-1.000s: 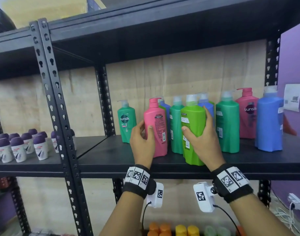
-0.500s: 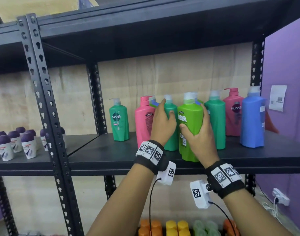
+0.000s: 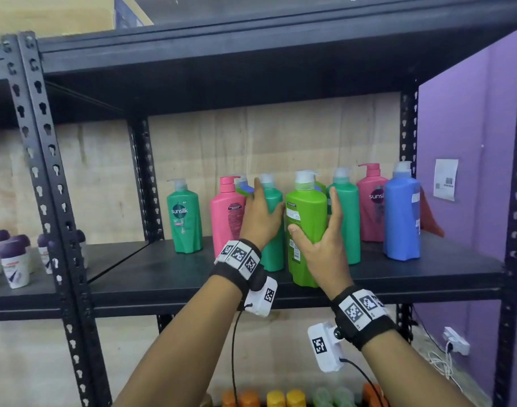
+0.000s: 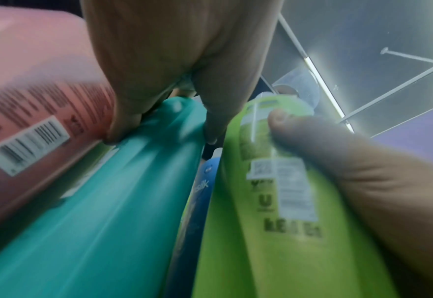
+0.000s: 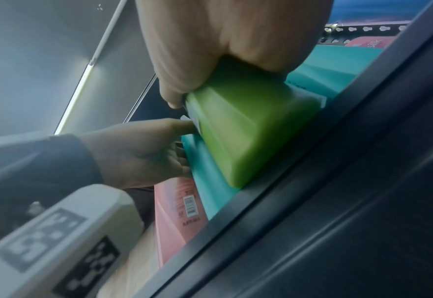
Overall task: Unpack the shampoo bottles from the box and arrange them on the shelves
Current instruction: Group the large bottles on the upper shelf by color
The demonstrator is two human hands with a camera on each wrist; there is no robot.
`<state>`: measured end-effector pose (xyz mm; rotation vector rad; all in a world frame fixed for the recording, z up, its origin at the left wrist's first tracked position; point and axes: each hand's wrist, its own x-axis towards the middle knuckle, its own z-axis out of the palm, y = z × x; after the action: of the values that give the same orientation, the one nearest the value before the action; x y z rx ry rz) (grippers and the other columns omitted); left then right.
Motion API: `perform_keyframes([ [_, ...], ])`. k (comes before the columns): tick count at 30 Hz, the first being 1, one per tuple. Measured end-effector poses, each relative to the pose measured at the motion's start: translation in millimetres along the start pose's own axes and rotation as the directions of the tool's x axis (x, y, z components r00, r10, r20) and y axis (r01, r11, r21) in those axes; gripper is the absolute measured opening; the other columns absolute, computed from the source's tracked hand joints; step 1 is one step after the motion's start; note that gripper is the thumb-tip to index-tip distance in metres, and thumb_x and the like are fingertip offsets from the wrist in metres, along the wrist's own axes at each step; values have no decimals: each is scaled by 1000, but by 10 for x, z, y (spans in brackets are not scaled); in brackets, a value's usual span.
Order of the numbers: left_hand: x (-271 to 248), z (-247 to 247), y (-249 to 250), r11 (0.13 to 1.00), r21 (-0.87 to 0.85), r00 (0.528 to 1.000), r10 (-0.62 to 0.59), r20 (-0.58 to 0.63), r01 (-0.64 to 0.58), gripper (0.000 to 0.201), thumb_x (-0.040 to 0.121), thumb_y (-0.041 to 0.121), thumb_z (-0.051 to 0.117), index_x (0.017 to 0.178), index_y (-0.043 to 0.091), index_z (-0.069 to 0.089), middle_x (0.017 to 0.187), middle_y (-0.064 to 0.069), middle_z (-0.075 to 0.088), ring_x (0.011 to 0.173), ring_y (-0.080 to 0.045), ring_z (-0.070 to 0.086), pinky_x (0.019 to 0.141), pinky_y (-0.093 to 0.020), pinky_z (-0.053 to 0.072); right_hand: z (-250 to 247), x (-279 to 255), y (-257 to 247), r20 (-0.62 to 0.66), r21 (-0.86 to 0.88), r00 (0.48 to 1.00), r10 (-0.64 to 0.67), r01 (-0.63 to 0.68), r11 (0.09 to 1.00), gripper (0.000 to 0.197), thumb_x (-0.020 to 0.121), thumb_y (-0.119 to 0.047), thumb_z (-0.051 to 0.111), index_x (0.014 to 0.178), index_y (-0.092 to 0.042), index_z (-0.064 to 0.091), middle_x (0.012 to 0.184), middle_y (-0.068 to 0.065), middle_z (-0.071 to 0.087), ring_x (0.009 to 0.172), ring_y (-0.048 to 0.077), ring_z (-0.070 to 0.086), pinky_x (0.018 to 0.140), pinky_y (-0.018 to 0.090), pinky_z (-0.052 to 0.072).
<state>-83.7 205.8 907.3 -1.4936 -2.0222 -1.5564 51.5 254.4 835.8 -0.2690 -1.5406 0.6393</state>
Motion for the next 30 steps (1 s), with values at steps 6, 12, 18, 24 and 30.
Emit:
perform_keyframes([
  [6, -277, -211, 21, 995, -65, 994, 63, -91, -69, 85, 98, 33, 67, 164, 19, 16, 149, -8, 53, 137, -25, 49, 116, -43, 40, 23, 12, 59, -3, -55, 998, -61, 60, 997, 86, 89, -56, 65, 159, -48, 16, 153, -39, 26, 143, -2, 35, 115, 13, 27],
  [12, -536, -346, 8, 964, -244, 965, 41, -260, -107, 82, 86, 27, 75, 158, 25, 37, 131, 14, 62, 114, -2, 62, 102, -31, 51, 30, -16, -6, 40, -164, 999, -35, 41, 986, 65, 102, -56, 45, 159, -45, 15, 157, -7, 40, 139, 21, 44, 115, 47, 38],
  [18, -623, -406, 1, 944, -308, 968, 42, -246, -120, 78, 78, 42, 67, 151, 27, 45, 140, 9, 59, 120, -4, 61, 104, -32, 51, -18, 16, -147, 96, -301, 995, -24, 52, 952, 71, 95, -45, 63, 155, -43, 24, 142, 1, 49, 121, 24, 58, 95, 42, 53],
  [24, -704, -351, 6, 938, -303, 944, 63, -325, -167, 66, 77, 42, 65, 139, 25, 52, 127, 4, 62, 112, -15, 64, 98, -41, 54, -24, 131, -285, 196, -513, 980, -21, 121, 850, 72, 93, -57, 62, 153, -32, 31, 141, 3, 48, 122, 30, 54, 92, 47, 53],
  [30, -667, -262, 3, 946, -279, 921, 46, -388, -165, 60, 87, 19, 74, 142, 14, 50, 130, -4, 56, 118, -20, 57, 104, -41, 48, 64, 299, -394, 323, -571, 945, 49, 154, 806, 71, 95, -47, 64, 154, -26, 31, 147, 5, 40, 122, 35, 58, 86, 47, 53],
])
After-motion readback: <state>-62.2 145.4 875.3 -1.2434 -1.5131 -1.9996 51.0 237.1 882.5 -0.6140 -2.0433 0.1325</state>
